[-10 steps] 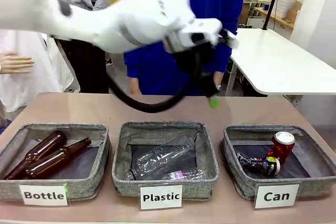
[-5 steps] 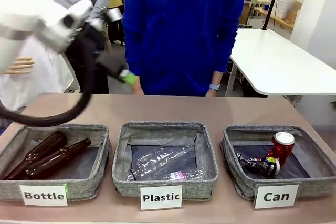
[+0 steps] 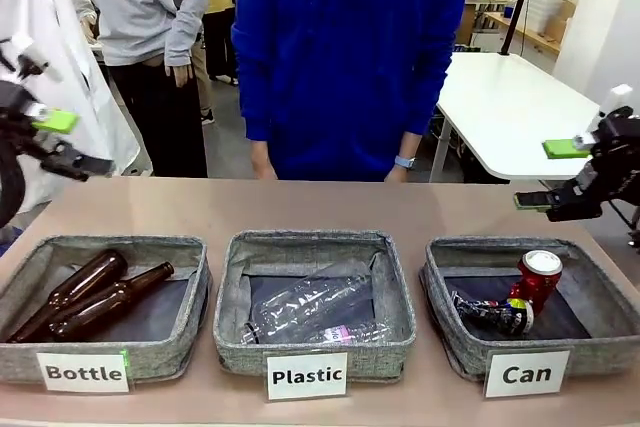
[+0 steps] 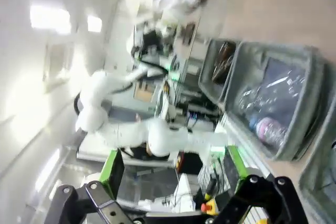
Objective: Sort the can waste into the basket.
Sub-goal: Pick up the can waste from the table and place it in the right Fabric basket.
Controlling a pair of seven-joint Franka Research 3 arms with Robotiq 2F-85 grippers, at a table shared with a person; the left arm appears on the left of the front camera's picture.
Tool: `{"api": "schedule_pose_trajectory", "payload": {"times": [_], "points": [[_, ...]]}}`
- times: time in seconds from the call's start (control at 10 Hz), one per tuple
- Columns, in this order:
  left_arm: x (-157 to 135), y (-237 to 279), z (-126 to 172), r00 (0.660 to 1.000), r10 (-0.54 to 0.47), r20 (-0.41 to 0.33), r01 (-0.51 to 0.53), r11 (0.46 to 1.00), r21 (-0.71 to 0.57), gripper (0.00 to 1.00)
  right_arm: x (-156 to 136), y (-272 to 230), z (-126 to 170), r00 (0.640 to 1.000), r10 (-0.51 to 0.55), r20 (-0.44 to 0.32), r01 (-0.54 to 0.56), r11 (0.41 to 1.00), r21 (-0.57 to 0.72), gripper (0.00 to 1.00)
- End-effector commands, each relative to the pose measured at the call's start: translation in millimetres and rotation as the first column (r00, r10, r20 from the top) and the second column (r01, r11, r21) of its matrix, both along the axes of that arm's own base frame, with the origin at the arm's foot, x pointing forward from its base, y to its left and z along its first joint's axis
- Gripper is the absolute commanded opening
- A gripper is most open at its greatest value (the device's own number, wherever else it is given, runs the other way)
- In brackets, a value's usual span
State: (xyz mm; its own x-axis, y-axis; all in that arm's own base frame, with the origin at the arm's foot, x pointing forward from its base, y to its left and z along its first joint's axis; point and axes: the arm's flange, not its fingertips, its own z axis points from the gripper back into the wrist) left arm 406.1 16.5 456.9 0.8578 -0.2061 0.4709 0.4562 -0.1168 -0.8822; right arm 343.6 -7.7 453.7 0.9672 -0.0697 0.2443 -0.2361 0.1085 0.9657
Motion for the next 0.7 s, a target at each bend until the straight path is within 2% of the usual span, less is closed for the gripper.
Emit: {"api": "schedule_pose_trajectory", "payload": {"times": [0.0,0.1,0.6], "points": [[25.5,21.0,-18.6,0.993,0.011,-0.117,-0.014,1.000,-0.026,1.00,4.8,7.1,5.7,0.970,-0.197,-0.139,0.200,0.980,0.007,1.00],[0.0,0.0,0.0,1.000,0.000,0.000,0.000,1.000,0.000,1.00,0.0,0.0,0.0,1.000,0.000,0.000,0.000,1.000,0.000,1.00],[0.0,0.0,0.0,1.000,0.000,0.000,0.000,1.000,0.000,1.00,0.0,0.0,0.0,1.000,0.000,0.000,0.000,1.000,0.000,1.00]]}}
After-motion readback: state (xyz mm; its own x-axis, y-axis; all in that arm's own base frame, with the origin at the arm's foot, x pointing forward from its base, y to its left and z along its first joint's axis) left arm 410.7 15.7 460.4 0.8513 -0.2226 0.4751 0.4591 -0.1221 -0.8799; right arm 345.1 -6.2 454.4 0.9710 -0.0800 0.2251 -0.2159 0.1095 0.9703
